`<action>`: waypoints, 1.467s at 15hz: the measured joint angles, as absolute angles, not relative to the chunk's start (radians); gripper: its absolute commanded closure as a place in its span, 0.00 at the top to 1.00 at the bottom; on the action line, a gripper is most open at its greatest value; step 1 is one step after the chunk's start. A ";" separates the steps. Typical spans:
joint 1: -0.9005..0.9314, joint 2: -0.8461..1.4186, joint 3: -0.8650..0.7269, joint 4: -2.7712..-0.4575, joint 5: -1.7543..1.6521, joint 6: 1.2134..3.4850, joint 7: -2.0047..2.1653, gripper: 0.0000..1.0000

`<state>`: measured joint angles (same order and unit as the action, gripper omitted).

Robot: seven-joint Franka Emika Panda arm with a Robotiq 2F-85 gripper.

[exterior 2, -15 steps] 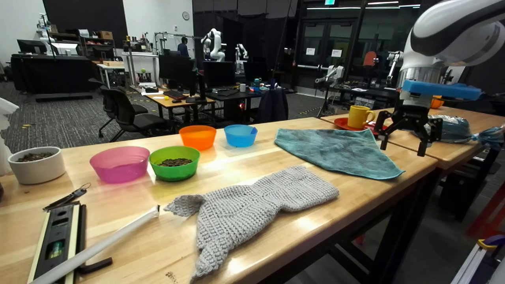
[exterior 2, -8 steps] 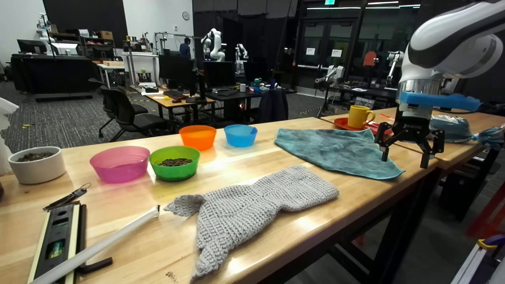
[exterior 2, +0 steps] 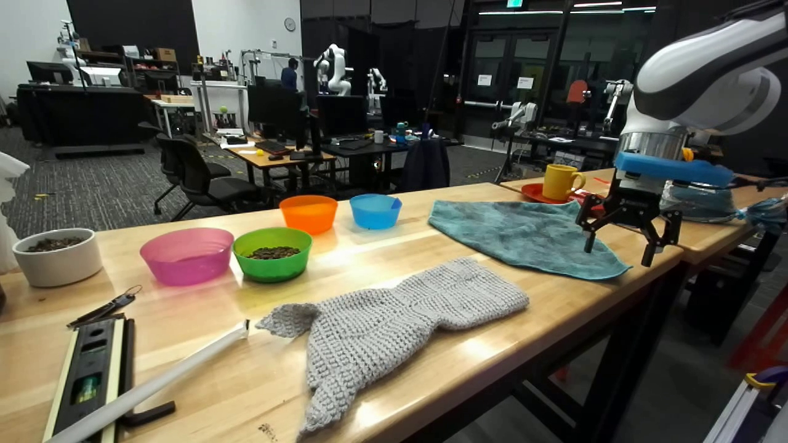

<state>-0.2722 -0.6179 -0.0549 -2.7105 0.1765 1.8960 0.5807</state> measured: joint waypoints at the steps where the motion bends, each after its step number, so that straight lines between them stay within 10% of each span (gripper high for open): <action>1: -0.274 -0.612 -0.055 -2.712 0.177 1.901 0.585 1.00; 14: -0.280 -0.566 -0.057 -2.720 0.177 1.978 0.642 0.01; 22: -0.268 -0.568 -0.042 -2.667 0.173 2.051 0.640 0.01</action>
<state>-0.2682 -0.5684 -0.0416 -2.6668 0.1729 2.0506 0.6399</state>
